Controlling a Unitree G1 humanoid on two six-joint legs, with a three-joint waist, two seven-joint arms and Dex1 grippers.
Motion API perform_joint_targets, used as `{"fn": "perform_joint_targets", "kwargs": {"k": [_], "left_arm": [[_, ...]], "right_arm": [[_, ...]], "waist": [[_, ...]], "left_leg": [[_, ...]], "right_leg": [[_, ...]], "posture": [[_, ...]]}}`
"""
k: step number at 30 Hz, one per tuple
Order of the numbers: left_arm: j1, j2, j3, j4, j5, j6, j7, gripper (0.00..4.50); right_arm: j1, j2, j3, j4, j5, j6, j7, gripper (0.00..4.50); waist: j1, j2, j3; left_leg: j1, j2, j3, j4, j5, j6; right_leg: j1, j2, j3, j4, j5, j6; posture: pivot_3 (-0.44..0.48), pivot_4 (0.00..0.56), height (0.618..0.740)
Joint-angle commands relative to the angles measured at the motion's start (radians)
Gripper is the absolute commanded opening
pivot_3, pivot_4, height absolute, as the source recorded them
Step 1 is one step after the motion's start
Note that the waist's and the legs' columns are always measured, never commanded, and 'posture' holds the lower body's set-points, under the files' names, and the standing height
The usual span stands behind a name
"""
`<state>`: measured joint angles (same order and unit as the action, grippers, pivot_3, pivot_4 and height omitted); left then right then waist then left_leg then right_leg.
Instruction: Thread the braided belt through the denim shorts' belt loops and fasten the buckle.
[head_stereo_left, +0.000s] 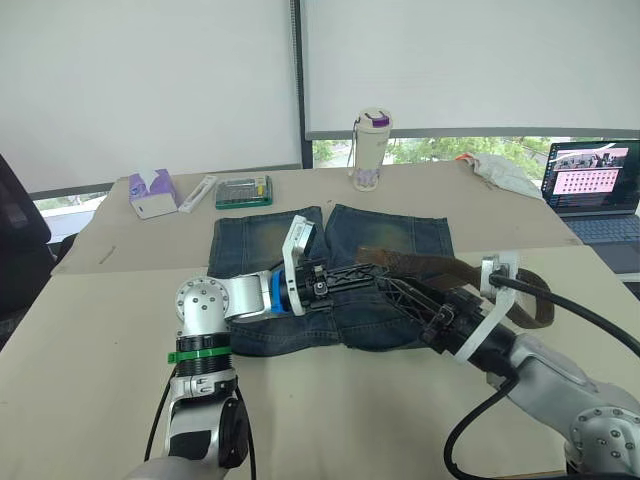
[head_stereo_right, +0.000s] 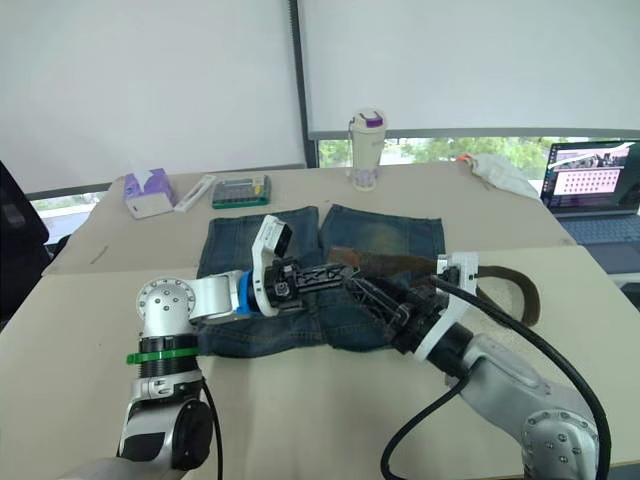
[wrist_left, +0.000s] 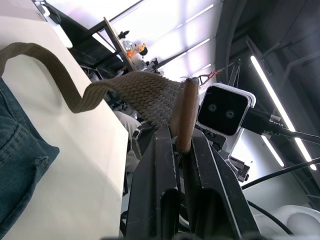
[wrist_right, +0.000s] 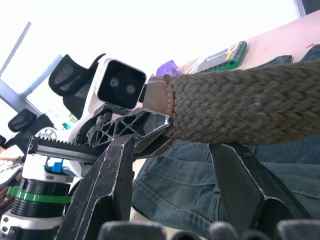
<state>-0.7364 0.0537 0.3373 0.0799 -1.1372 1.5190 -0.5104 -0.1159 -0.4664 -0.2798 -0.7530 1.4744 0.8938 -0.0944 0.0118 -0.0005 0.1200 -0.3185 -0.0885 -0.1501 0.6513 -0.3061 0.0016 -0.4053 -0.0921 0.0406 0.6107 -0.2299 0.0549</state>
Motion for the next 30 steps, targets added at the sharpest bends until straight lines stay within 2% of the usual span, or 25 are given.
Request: {"fn": "perform_joint_targets", "kwargs": {"k": [1, 13, 15, 21, 22, 30], "left_arm": [[-0.022, 0.002, 0.017, 0.006, -0.054, 0.034, 0.023, 0.00], [-0.032, -0.006, 0.058, 0.063, -0.195, 0.058, 0.137, 0.00], [-0.029, -0.001, 0.057, 0.071, -0.211, 0.054, 0.154, 0.00], [-0.026, 0.018, 0.048, 0.094, -0.238, 0.036, 0.173, 0.00], [-0.025, 0.020, 0.050, 0.100, -0.242, 0.032, 0.176, 0.00], [-0.006, 0.030, 0.036, 0.110, -0.265, 0.017, 0.184, 0.00]], "right_arm": [[-0.026, -0.018, -0.019, -0.011, 0.030, -0.086, -0.033, 2.62], [-0.038, -0.035, 0.012, -0.002, 0.087, -0.196, -0.097, 2.62], [-0.043, -0.037, 0.019, -0.002, 0.098, -0.212, -0.098, 2.09], [-0.041, -0.057, 0.036, -0.005, 0.109, -0.227, -0.093, 0.14], [-0.039, -0.061, 0.038, -0.005, 0.108, -0.228, -0.092, 0.03], [-0.016, -0.111, 0.060, -0.021, 0.106, -0.231, -0.079, 0.03]], "waist": [[0.000, 0.000, 0.000], [0.001, 0.000, 0.000], [0.000, 0.000, 0.000], [0.000, 0.000, 0.000], [0.000, 0.000, 0.000], [0.000, 0.000, 0.000]], "left_leg": [[0.000, 0.000, 0.000, 0.000, 0.000, 0.000], [0.000, 0.000, 0.000, 0.000, 0.000, 0.000], [0.000, 0.000, 0.000, 0.000, 0.000, 0.000], [0.000, 0.000, 0.000, 0.000, 0.000, -0.001], [0.000, 0.000, 0.000, 0.000, 0.000, -0.001], [0.000, 0.000, 0.000, 0.000, 0.000, -0.001]], "right_leg": [[0.000, 0.000, 0.000, 0.000, 0.000, 0.000], [0.000, 0.000, 0.000, 0.000, 0.000, 0.000], [0.000, 0.000, 0.000, 0.000, 0.000, 0.000], [0.000, 0.000, 0.000, 0.000, 0.000, 0.000], [0.000, 0.000, 0.000, 0.000, 0.000, 0.000], [0.000, 0.000, 0.000, 0.000, 0.000, 0.000]], "posture": [[0.000, 0.150, 0.740], [0.000, 0.150, 0.740], [0.000, 0.150, 0.740], [0.000, 0.150, 0.740], [0.000, 0.150, 0.740], [0.000, 0.150, 0.740]]}}
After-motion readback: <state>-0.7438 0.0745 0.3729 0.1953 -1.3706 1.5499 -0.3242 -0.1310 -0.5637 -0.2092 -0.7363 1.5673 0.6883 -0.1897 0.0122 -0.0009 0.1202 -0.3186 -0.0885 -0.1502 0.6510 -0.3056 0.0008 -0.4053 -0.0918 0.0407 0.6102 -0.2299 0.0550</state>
